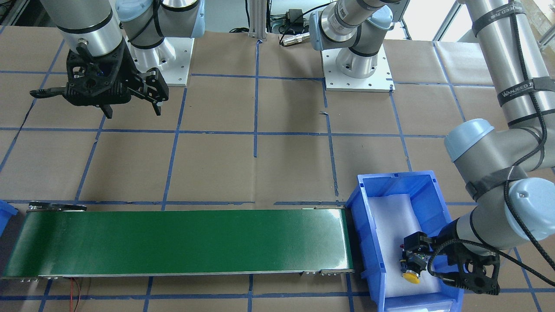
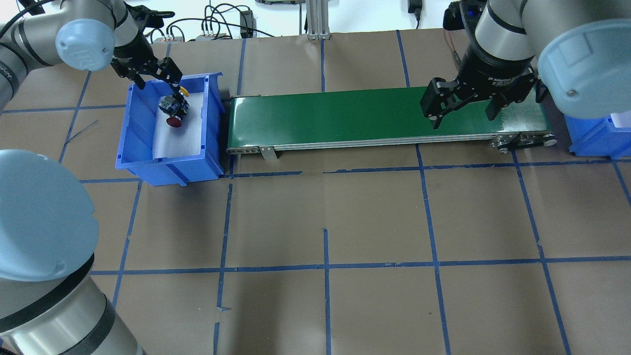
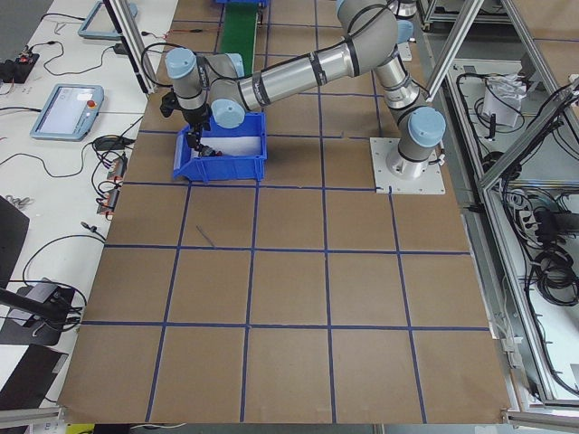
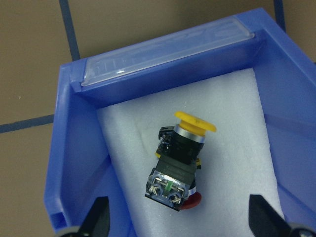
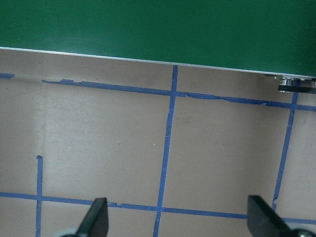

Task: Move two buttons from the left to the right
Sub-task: 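Lower the left gripper into the bin over the yellow push-button, then close the left gripper on the yellow button and lift it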

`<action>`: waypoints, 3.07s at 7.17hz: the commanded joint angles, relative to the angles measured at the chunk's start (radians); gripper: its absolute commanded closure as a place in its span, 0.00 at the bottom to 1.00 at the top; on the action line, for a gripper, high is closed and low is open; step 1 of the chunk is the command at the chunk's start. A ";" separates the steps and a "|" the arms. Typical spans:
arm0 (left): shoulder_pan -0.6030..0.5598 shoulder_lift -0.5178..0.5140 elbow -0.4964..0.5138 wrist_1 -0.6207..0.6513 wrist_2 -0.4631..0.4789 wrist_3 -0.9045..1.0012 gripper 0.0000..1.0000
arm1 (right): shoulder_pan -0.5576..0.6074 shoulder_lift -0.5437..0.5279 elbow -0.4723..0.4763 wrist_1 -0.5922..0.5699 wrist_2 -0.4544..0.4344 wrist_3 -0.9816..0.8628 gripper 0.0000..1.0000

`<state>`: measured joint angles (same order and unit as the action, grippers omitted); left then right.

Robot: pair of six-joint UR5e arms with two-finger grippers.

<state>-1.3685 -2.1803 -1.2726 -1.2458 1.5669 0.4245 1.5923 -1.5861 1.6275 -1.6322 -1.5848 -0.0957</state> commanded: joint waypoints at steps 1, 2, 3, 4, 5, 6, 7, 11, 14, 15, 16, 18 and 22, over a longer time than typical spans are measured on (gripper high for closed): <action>-0.007 -0.027 -0.001 0.056 -0.007 0.051 0.00 | 0.000 0.000 0.000 0.000 0.000 0.001 0.00; -0.021 -0.044 -0.002 0.087 -0.002 0.088 0.00 | 0.000 0.000 0.000 0.000 0.000 0.001 0.00; -0.029 -0.049 -0.004 0.088 -0.004 0.089 0.00 | 0.000 0.000 0.000 0.000 0.000 0.001 0.00; -0.030 -0.049 -0.005 0.086 -0.005 0.095 0.00 | 0.000 0.000 0.000 0.000 0.000 0.001 0.00; -0.029 -0.049 -0.014 0.086 -0.007 0.100 0.00 | 0.002 0.000 0.000 0.000 0.000 0.001 0.00; -0.029 -0.053 -0.028 0.086 -0.005 0.108 0.00 | 0.000 0.000 0.000 0.000 0.000 -0.001 0.00; -0.027 -0.053 -0.034 0.088 -0.004 0.109 0.00 | 0.000 0.000 0.000 0.000 0.000 -0.001 0.00; -0.027 -0.070 -0.037 0.091 -0.007 0.112 0.00 | 0.000 0.000 0.000 0.000 0.000 -0.001 0.00; -0.027 -0.070 -0.037 0.098 -0.005 0.109 0.31 | 0.000 0.000 0.000 0.000 0.000 0.001 0.00; -0.027 -0.072 -0.037 0.108 -0.005 0.108 0.55 | 0.000 0.000 0.000 0.000 0.000 0.001 0.00; -0.027 -0.072 -0.037 0.108 -0.002 0.108 0.72 | 0.000 0.000 0.000 0.000 -0.001 -0.001 0.00; -0.026 -0.062 -0.030 0.109 0.007 0.108 0.73 | 0.000 0.000 0.000 0.000 0.000 -0.001 0.00; -0.030 0.058 -0.021 -0.025 0.012 0.090 0.73 | 0.000 0.000 0.000 0.000 0.000 -0.001 0.00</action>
<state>-1.3972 -2.1741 -1.2971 -1.2054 1.5778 0.5257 1.5923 -1.5862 1.6280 -1.6322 -1.5846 -0.0966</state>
